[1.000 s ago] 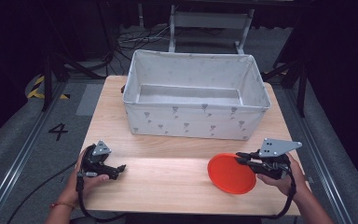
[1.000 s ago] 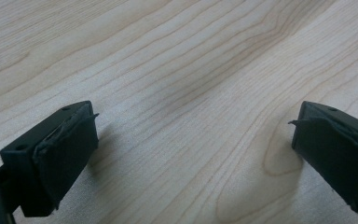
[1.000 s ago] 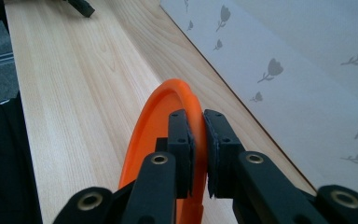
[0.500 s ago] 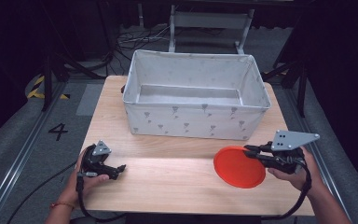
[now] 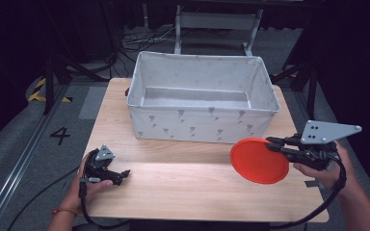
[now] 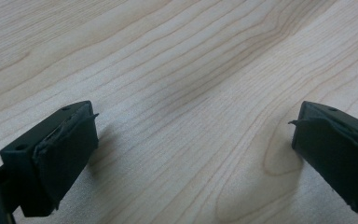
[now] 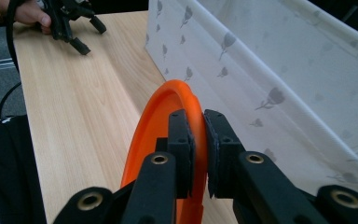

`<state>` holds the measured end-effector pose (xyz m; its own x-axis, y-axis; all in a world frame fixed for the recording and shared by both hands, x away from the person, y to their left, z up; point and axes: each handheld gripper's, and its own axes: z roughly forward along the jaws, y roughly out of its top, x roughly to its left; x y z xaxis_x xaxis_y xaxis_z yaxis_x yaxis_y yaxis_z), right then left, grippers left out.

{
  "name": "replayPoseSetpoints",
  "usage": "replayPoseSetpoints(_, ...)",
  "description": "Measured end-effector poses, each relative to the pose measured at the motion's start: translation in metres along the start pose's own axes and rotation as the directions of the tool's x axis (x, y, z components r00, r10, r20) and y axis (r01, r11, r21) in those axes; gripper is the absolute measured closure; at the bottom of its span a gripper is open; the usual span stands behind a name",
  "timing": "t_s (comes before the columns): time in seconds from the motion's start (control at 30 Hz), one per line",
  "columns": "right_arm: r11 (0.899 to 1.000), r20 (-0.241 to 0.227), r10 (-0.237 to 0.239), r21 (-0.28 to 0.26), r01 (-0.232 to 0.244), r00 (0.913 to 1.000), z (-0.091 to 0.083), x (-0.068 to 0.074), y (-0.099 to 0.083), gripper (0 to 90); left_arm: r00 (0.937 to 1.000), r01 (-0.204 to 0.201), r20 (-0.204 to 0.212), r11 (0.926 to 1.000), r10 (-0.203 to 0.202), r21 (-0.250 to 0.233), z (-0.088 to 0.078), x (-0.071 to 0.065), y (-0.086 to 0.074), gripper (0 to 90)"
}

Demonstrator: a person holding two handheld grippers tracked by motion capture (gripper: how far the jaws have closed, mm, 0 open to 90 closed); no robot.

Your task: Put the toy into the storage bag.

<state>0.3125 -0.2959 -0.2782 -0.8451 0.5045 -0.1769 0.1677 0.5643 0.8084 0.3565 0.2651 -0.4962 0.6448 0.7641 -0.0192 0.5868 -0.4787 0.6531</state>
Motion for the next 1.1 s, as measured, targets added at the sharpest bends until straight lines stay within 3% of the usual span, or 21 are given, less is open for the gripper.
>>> replayPoseSetpoints(0.2,1.000,0.020,0.020,-0.005,-0.019,0.9996,-0.010,-0.012,0.008,81.9,1.0000,0.000,0.000,1.0000,0.000,0.000,0.000,0.000,0.000,0.6)
replayPoseSetpoints(0.53,1.000,0.049,-0.014,-0.004,0.014,0.9987,-0.025,-0.024,0.034,81.8,1.0000,-0.003,-0.001,1.0000,0.003,-0.001,0.000,0.000,0.000,0.6)
replayPoseSetpoints(1.1,0.996,0.022,-0.078,0.050,0.077,0.9967,-0.018,-0.050,0.090,81.8,1.0000,0.000,0.000,1.0000,0.000,0.000,0.000,0.000,0.000,0.6)
